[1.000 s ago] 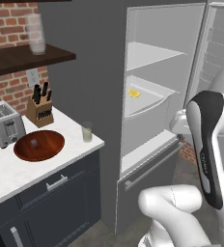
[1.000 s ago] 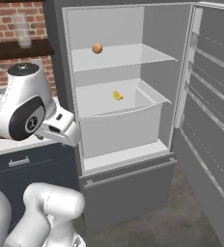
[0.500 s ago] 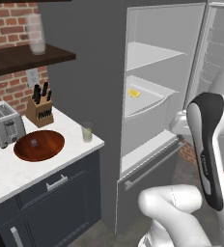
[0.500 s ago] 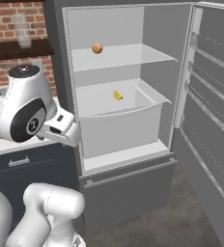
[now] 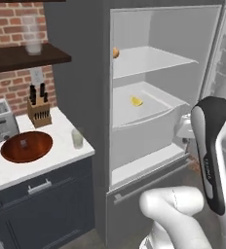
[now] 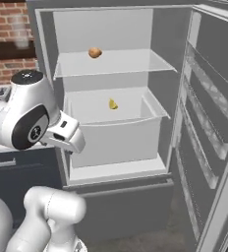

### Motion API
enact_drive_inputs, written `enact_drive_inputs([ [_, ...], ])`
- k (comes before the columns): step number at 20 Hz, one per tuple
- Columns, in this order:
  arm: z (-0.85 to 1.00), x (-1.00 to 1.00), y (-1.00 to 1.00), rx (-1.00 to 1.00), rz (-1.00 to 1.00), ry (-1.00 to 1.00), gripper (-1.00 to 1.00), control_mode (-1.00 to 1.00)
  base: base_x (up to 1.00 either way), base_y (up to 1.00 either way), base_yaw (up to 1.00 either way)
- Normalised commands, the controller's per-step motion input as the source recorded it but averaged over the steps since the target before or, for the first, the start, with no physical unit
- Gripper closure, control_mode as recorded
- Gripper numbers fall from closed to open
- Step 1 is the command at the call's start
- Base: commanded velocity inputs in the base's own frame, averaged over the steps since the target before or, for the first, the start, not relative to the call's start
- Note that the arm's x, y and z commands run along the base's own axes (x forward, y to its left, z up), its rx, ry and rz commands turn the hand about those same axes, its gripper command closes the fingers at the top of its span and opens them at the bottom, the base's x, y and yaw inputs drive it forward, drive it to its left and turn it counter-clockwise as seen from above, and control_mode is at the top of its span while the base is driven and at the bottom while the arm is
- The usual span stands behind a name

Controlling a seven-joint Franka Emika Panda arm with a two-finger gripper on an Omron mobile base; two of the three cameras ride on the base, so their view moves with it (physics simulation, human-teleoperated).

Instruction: Grab a lemon wedge from the fridge and one ice cube from the ice bowl, and put them in the glass of lemonade.

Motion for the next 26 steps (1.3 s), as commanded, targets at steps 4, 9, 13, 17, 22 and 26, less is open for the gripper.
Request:
enact_drive_inputs([
  [4,0.0,0.0,0.0,0.0,0.0,0.0,-1.0,1.0,0.07,-0.54,0.41],
  [9,0.0,0.0,0.0,0.0,0.0,0.0,-1.0,1.0,0.22,-0.25,0.28],
  [13,0.0,0.0,0.0,0.0,0.0,0.0,-1.0,1.0,0.28,-0.53,0.28],
  [17,0.0,0.0,0.0,0.0,0.0,0.0,-1.0,1.0,0.19,-0.54,0.26],
  [22,0.0,0.0,0.0,0.0,0.0,0.0,-1.0,1.0,0.47,-0.26,0.06],
  [26,0.0,0.0,0.0,0.0,0.0,0.0,-1.0,1.0,0.51,-0.05,0.0],
])
